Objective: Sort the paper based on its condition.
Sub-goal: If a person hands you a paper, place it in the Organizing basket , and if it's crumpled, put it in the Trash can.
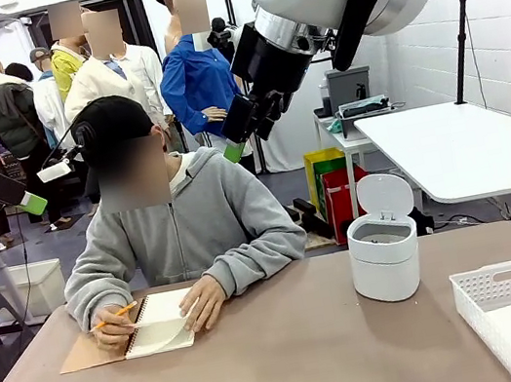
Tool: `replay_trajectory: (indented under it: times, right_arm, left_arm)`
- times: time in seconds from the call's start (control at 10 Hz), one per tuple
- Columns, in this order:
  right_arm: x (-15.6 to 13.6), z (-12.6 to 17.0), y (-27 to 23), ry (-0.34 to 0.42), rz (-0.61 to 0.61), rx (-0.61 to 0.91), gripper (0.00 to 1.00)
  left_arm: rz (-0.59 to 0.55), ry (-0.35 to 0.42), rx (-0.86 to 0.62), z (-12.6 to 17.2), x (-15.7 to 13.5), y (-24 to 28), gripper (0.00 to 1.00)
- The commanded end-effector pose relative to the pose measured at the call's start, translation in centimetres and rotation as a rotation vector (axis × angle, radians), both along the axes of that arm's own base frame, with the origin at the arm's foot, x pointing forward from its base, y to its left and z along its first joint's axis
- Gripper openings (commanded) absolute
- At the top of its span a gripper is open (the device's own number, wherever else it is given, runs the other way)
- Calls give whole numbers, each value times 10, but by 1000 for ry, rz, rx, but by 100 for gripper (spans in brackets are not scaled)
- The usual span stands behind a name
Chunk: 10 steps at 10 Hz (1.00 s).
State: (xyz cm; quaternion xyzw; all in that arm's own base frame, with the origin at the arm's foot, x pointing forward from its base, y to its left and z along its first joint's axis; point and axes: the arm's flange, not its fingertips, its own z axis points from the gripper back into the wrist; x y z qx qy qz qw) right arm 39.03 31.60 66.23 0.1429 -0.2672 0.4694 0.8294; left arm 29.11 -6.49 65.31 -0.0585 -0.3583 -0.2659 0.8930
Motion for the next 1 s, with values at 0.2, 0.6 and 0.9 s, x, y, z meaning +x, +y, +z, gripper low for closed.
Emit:
replay_trajectory:
  times: [0.2,0.6,0.9]
  right_arm:
    - [-1,0,-1,3,-1,5,100]
    - [-1,0,-1,3,-1,5,100]
    - [-1,0,-1,3,-1,5,100]
  left_arm:
    - [1,-3,-1,0,0,0,100]
    - [1,-3,-1,0,0,0,100]
    - [1,-3,-1,0,0,0,100]
